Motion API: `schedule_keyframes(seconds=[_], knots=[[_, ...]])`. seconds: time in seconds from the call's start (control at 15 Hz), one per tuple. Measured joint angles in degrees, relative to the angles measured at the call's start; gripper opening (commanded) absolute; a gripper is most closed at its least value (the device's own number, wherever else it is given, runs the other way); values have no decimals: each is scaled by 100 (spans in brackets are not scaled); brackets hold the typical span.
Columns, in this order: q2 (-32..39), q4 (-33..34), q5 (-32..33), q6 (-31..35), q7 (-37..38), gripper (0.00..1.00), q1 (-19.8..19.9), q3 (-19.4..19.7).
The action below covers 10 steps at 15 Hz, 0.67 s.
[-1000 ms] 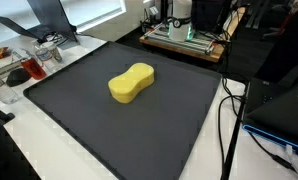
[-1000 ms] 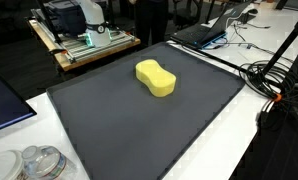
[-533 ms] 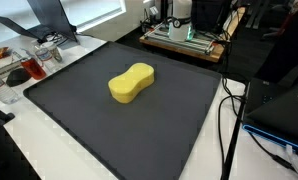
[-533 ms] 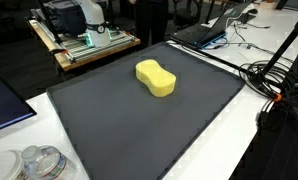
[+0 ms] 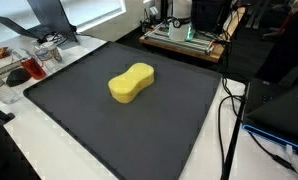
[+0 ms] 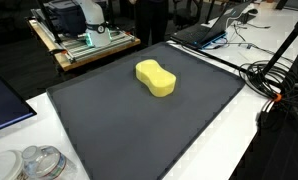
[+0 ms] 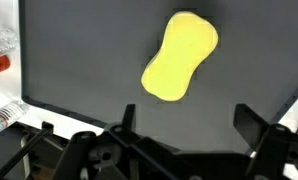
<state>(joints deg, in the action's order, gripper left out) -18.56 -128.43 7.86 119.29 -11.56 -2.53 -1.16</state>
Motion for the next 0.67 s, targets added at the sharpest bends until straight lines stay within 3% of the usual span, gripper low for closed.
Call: schedule_keyframes(seconds=[0.2, 0.67], knots=[[143, -15, 96, -7, 243, 100, -90, -263], [734, -6, 951, -40, 1884, 100, -235, -1126]])
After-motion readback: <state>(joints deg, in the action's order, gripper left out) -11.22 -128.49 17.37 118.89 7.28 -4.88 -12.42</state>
